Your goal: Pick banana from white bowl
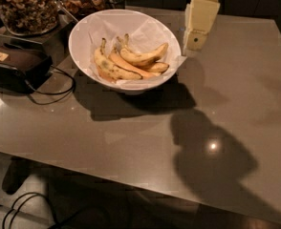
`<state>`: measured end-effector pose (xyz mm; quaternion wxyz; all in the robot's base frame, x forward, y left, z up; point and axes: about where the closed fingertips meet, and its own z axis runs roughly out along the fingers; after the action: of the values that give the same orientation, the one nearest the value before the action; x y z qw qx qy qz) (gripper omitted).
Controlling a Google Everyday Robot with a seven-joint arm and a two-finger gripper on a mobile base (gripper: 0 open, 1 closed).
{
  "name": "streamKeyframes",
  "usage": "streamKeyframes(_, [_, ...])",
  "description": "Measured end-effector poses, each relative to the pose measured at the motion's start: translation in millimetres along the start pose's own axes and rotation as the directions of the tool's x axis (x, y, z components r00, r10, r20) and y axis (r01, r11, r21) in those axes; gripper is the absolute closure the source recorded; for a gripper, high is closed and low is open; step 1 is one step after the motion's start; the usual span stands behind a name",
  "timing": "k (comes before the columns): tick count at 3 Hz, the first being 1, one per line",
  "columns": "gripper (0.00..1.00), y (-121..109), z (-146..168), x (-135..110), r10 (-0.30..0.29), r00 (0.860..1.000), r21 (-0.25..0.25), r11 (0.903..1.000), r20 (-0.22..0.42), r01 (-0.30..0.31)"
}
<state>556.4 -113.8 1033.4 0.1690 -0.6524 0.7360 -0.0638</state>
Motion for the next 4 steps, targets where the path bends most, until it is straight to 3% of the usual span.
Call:
streamKeyframes(1, [0.0, -8, 0, -12, -0.01, 1.0, 0.03, 0.9995, 0.026, 0.009])
streamKeyframes(2, [0.0, -12, 7, -15, -0.01, 0.997, 0.026, 0.9996, 0.076, 0.008])
streamKeyframes(4, [0.0, -31, 42, -31, 0.042, 0.987, -0.07, 0.9971, 0.155, -0.031])
